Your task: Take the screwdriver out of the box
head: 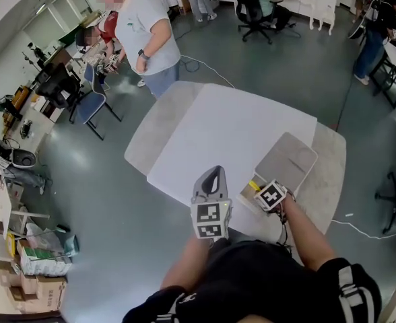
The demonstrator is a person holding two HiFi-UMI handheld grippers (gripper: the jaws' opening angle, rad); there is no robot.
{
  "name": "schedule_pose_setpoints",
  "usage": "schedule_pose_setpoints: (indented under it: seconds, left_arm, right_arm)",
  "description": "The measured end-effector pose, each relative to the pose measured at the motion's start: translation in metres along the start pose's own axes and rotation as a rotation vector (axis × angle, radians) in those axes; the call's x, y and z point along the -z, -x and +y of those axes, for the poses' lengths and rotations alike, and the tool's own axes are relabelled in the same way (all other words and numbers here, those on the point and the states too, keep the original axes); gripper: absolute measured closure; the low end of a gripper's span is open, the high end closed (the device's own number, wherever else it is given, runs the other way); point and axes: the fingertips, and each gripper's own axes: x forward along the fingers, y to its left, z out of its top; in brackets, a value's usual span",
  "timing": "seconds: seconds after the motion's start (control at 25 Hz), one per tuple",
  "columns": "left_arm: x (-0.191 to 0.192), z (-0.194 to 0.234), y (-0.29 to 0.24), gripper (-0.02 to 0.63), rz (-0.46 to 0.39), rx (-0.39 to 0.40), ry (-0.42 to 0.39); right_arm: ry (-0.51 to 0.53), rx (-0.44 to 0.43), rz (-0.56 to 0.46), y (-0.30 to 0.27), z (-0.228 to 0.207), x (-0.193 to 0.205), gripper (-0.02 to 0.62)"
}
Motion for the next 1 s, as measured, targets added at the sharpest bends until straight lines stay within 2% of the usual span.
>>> schedule_pose_setpoints:
  seconds: [0.04,0.2,0.44,0.56,0.68,0.84,1.0]
  left_arm:
    - [0.000,-0.002,-0.002,0.601,-0.001,0.008,-0.002]
    - [-0.005,-0.013,-0.009,0.601,-0.012,0.047,-0.008]
    - [-0.010,-0.034,-0.020,0.601,-0.013,0.108,-0.019]
    - [-0.012,-0.044,-0.025,0.601,-0.013,0.139,-0.017]
    - [-0.017,-0.055,-0.030,0.601,-0.021,0.175,-0.027]
    - [-0.018,-0.062,-0.034,0.601,-0.018,0.209,-0.042]
    - [-0.025,-0.079,-0.043,0.601,-0.040,0.260,-0.047]
  right_arm:
    - [-0.018,0.008,-0.032,0.007,-0.002,-0.004,0.531]
    - [-0.060,0.130,-0.180,0.043,-0.028,-0.025,0.531]
    - [-0.256,0.149,-0.474,0.118,-0.043,-0.061,0.532]
    - [-0.336,0.194,-0.635,0.165,-0.055,-0.074,0.532]
    - [-0.390,0.273,-0.778,0.208,-0.068,-0.078,0.531]
    - [-0.407,0.408,-0.947,0.258,-0.074,-0.075,0.532]
    - [-0.392,0.569,-1.055,0.298,-0.079,-0.058,0.531]
